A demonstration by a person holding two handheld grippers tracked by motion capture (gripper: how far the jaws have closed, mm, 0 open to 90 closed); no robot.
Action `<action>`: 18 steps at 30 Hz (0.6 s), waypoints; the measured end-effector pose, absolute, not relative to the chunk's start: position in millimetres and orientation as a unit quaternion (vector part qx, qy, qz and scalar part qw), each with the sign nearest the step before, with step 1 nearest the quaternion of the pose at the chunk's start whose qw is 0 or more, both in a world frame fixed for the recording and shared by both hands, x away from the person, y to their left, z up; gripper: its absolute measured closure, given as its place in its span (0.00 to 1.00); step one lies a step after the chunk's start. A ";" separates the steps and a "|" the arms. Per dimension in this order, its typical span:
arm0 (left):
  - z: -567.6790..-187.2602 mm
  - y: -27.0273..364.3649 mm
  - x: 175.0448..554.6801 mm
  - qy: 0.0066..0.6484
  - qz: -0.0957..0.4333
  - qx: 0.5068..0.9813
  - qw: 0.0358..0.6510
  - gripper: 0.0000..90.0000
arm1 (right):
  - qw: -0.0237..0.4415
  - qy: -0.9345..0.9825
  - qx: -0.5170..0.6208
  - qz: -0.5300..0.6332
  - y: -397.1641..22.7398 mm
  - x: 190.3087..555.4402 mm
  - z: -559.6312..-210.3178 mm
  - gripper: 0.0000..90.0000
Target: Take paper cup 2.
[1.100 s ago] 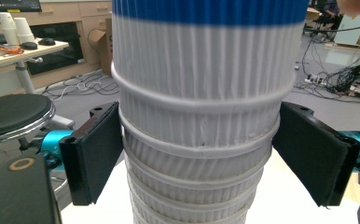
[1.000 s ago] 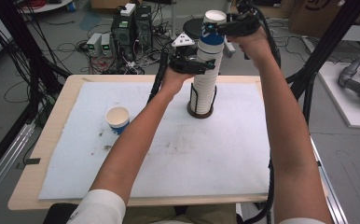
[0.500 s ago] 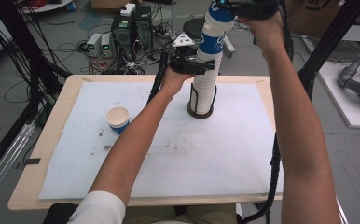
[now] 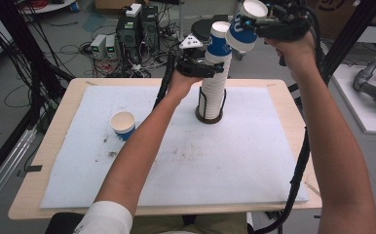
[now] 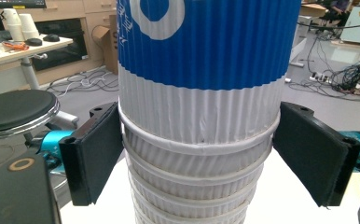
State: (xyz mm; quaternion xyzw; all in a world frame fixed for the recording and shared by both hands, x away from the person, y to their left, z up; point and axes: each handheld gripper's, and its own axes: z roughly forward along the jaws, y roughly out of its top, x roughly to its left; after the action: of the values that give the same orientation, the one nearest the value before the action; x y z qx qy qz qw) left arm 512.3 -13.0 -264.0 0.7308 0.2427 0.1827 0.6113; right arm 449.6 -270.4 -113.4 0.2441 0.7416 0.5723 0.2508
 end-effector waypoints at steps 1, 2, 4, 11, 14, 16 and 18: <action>-263.9 -13.1 512.2 0.244 0.183 0.732 0.610 0.18 | 0.244 0.743 0.247 0.573 -273.4 446.9 -117.1 0.32; -263.9 -13.2 512.0 0.244 0.183 0.731 0.610 0.18 | 0.244 0.742 0.246 0.574 -275.7 444.9 -119.8 0.32; -263.9 -13.7 511.8 0.244 0.185 0.732 0.609 0.18 | 0.242 0.742 0.251 0.573 -280.3 440.2 -123.7 0.32; -263.6 -13.2 510.7 0.248 0.188 0.733 0.605 0.18 | 0.239 0.743 0.253 0.571 -292.2 428.3 -130.0 0.32; -264.5 -11.7 509.2 0.253 0.191 0.730 0.606 0.18 | 0.233 0.748 0.249 0.569 -295.1 421.6 -136.1 0.32; -265.4 -10.0 507.8 0.251 0.193 0.731 0.604 0.18 | 0.229 0.750 0.248 0.569 -296.2 416.8 -140.9 0.32; -267.2 -7.0 506.3 0.251 0.188 0.730 0.608 0.19 | 0.224 0.754 0.246 0.567 -297.6 411.4 -147.0 0.32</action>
State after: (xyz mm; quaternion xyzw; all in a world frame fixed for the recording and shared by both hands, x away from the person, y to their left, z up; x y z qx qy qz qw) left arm 506.3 -7.0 -267.2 0.7295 0.2506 0.1881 0.6079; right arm 411.4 -297.6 -147.0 0.2459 0.7540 0.5665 0.2237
